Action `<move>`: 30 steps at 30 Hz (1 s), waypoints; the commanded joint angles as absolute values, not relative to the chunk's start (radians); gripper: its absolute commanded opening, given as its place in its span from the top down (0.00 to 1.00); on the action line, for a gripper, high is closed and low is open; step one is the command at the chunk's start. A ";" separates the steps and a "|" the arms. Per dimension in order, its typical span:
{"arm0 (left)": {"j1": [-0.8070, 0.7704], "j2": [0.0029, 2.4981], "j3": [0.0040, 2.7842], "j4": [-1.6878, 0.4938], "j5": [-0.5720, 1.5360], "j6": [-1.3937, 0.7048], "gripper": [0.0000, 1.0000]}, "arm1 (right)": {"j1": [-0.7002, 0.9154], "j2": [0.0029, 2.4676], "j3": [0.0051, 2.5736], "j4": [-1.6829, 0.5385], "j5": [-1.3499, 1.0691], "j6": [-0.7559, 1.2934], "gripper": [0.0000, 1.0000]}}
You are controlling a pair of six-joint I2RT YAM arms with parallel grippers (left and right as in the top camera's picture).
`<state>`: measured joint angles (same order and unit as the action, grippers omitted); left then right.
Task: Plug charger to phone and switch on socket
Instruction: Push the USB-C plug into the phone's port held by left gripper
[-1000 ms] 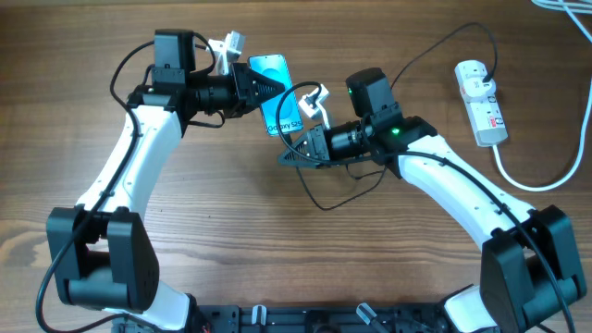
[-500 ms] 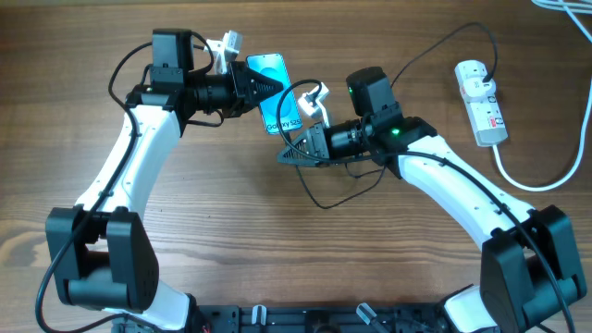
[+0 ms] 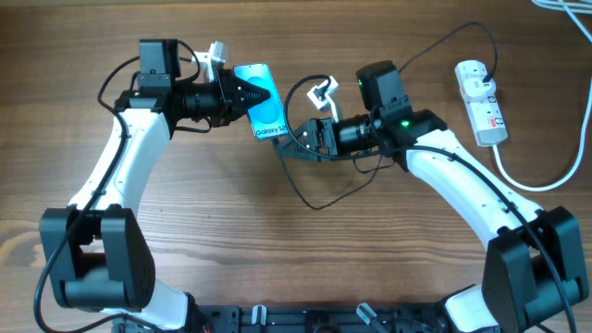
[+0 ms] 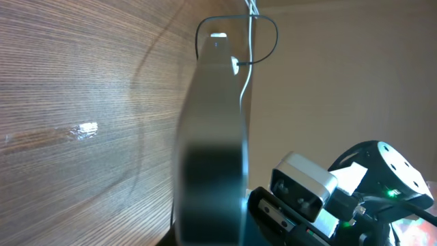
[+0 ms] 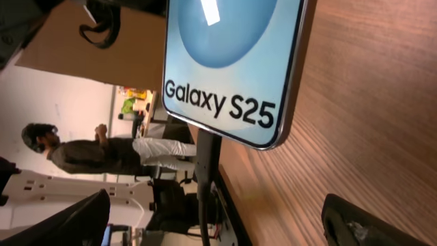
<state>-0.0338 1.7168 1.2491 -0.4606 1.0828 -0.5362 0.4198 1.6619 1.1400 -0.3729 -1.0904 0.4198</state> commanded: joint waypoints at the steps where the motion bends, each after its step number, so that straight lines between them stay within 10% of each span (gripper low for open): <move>1: -0.051 1.702 1.247 -0.456 1.125 -0.532 0.96 | 0.421 1.658 1.158 -0.391 -1.154 0.385 0.05; 5: -0.075 1.702 1.247 -0.469 1.132 -0.532 0.96 | 0.437 1.658 1.157 -0.416 -1.150 0.385 0.48; 11: -0.101 1.702 1.247 -0.469 1.134 -0.540 0.96 | 0.474 1.658 1.157 -0.413 -1.050 0.405 0.41; 16: -0.108 1.702 1.247 -0.469 1.136 -0.540 0.96 | 0.476 1.658 1.157 -0.405 -1.006 0.426 0.95; 30: -0.150 1.702 1.247 -0.474 1.131 -0.503 0.96 | 0.472 1.658 1.158 -0.210 -0.935 0.573 0.96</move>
<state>-0.0998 1.7168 1.2598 -0.4412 1.0592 -0.5243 0.4782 1.6623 1.1259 -0.2893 -1.0012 0.5381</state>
